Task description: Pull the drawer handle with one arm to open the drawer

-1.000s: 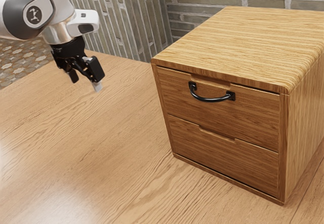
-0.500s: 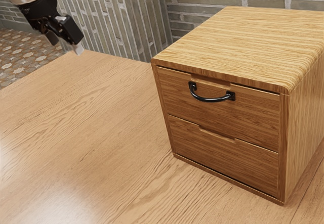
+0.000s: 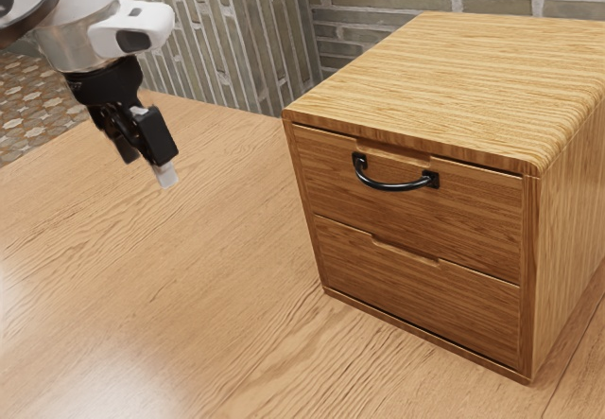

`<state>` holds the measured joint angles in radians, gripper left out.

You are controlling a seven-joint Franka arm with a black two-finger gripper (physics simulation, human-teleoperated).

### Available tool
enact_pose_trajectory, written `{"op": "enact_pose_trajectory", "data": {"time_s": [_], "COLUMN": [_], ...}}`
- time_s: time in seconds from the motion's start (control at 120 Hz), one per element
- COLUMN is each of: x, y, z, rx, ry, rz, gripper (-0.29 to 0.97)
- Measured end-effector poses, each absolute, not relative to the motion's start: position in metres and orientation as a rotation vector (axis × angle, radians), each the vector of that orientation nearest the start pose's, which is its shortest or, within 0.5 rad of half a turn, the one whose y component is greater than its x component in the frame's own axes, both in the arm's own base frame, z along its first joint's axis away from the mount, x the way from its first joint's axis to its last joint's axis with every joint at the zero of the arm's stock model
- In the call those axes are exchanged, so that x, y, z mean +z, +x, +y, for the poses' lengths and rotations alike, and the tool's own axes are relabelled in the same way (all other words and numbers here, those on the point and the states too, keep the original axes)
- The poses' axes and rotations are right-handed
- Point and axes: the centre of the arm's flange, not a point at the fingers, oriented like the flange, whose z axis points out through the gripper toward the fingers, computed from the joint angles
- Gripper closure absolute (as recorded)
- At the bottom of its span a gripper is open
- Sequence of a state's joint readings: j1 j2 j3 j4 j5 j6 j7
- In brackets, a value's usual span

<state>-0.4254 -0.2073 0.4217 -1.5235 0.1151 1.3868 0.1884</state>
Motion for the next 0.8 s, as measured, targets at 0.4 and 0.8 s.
{"op": "enact_pose_trajectory", "data": {"time_s": [0.4, 0.8], "x": [0.674, 0.685], "y": [0.452, 0.475], "z": [-0.014, -0.108], "rx": [-0.152, -0.676], "ry": [-2.799, -2.187], "rz": [1.335, 1.996], "gripper": [0.00, 0.00]}}
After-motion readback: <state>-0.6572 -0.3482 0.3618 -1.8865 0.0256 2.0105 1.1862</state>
